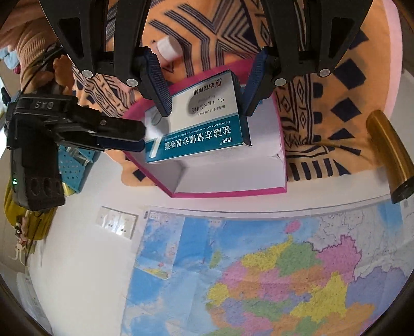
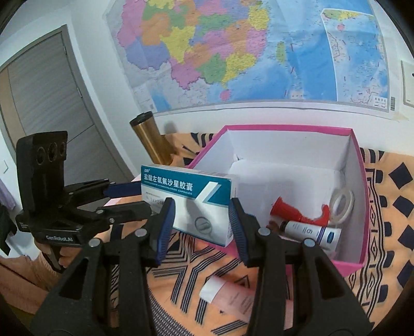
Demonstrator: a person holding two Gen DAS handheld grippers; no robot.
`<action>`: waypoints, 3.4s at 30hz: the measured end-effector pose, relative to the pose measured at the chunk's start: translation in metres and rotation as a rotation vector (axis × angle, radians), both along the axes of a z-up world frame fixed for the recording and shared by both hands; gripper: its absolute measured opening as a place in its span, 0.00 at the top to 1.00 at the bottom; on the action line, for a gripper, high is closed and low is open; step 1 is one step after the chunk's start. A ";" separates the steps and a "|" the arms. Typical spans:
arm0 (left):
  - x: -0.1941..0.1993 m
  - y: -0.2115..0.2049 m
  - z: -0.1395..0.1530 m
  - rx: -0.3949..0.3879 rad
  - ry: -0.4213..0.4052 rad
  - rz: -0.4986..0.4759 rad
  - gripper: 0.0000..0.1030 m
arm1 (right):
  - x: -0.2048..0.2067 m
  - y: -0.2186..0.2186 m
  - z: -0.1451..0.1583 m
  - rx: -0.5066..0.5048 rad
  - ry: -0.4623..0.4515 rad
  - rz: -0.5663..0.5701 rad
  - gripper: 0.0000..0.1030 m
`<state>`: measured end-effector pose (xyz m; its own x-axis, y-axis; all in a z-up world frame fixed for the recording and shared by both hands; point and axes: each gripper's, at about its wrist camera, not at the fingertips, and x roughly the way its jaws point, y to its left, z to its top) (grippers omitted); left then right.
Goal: Organize rigid objects
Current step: 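Carry the medicine box into the magenta box and open the left gripper, then reach the right gripper to the pink tube bottle and grasp it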
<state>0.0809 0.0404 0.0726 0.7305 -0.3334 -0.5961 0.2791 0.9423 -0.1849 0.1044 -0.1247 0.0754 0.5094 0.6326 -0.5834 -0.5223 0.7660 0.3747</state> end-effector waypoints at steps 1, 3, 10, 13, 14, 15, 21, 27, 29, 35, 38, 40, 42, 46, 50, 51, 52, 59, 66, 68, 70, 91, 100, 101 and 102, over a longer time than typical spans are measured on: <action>0.006 0.001 -0.001 -0.004 0.013 0.002 0.45 | 0.004 0.000 0.000 0.004 0.002 0.000 0.56; 0.015 0.003 -0.003 -0.008 0.029 0.007 0.45 | 0.010 0.001 -0.002 0.006 0.010 -0.003 0.56; 0.038 0.008 -0.014 0.004 0.073 0.035 0.45 | 0.029 0.007 -0.013 -0.005 0.040 -0.002 0.56; 0.044 0.009 -0.020 0.005 0.095 0.039 0.45 | 0.036 0.009 -0.022 -0.011 0.065 -0.006 0.56; 0.046 0.009 -0.022 0.005 0.100 0.041 0.45 | 0.038 0.009 -0.025 -0.012 0.074 -0.006 0.56; 0.047 0.010 -0.023 0.006 0.105 0.041 0.45 | 0.040 0.009 -0.028 -0.012 0.082 -0.006 0.56; 0.054 0.004 -0.031 0.011 0.144 0.023 0.49 | 0.051 0.008 -0.045 -0.023 0.137 -0.011 0.56; 0.056 -0.009 -0.034 0.064 0.140 0.012 0.49 | 0.056 0.017 -0.057 -0.029 0.176 0.021 0.56; 0.056 -0.008 -0.035 0.073 0.135 0.020 0.49 | 0.057 0.017 -0.060 -0.031 0.186 0.021 0.56; 0.054 -0.004 -0.037 0.090 0.124 0.034 0.49 | 0.062 0.003 -0.064 -0.030 0.201 -0.015 0.56; 0.051 -0.002 -0.037 0.081 0.114 0.032 0.49 | 0.062 -0.007 -0.065 -0.023 0.208 -0.037 0.56; 0.047 -0.001 -0.035 0.073 0.101 0.030 0.49 | 0.061 -0.011 -0.064 -0.020 0.208 -0.046 0.56; 0.043 -0.001 -0.034 0.064 0.090 0.027 0.49 | 0.059 -0.013 -0.063 -0.015 0.204 -0.051 0.56; 0.026 -0.005 -0.030 0.061 0.050 0.027 0.47 | 0.053 -0.019 -0.059 -0.007 0.187 -0.062 0.56; 0.014 -0.011 -0.030 0.073 0.028 0.038 0.47 | 0.042 -0.025 -0.052 0.000 0.161 -0.069 0.56; 0.012 -0.012 -0.030 0.075 0.025 0.039 0.47 | 0.039 -0.027 -0.050 0.002 0.154 -0.069 0.56; 0.008 -0.014 -0.029 0.078 0.020 0.044 0.47 | 0.036 -0.028 -0.048 0.002 0.145 -0.069 0.55; -0.006 -0.022 -0.029 0.099 0.000 0.041 0.46 | 0.016 -0.029 -0.039 0.013 0.110 -0.054 0.55; -0.017 -0.024 -0.030 0.088 0.001 0.042 0.45 | 0.001 -0.029 -0.032 0.010 0.084 -0.047 0.55; -0.021 -0.024 -0.032 0.084 0.003 0.042 0.45 | -0.005 -0.030 -0.031 0.008 0.080 -0.044 0.55; -0.025 -0.026 -0.034 0.078 0.008 0.035 0.45 | -0.010 -0.031 -0.031 0.001 0.074 -0.044 0.54; -0.029 -0.075 -0.100 0.043 0.198 -0.108 0.47 | -0.056 -0.109 -0.087 -0.108 0.218 -0.289 0.49; -0.024 -0.079 -0.105 0.024 0.222 -0.125 0.48 | -0.064 -0.126 -0.105 -0.111 0.265 -0.336 0.49; -0.023 -0.080 -0.105 0.022 0.226 -0.125 0.49 | -0.064 -0.126 -0.106 -0.108 0.268 -0.337 0.49; -0.022 -0.080 -0.106 0.020 0.230 -0.126 0.50 | -0.064 -0.127 -0.108 -0.106 0.270 -0.338 0.49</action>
<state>0.0586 -0.0395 -0.0335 0.5289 -0.3995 -0.7488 0.3472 0.9069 -0.2387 0.0400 -0.2516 -0.0322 0.4976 0.3862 -0.7767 -0.1300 0.9185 0.3734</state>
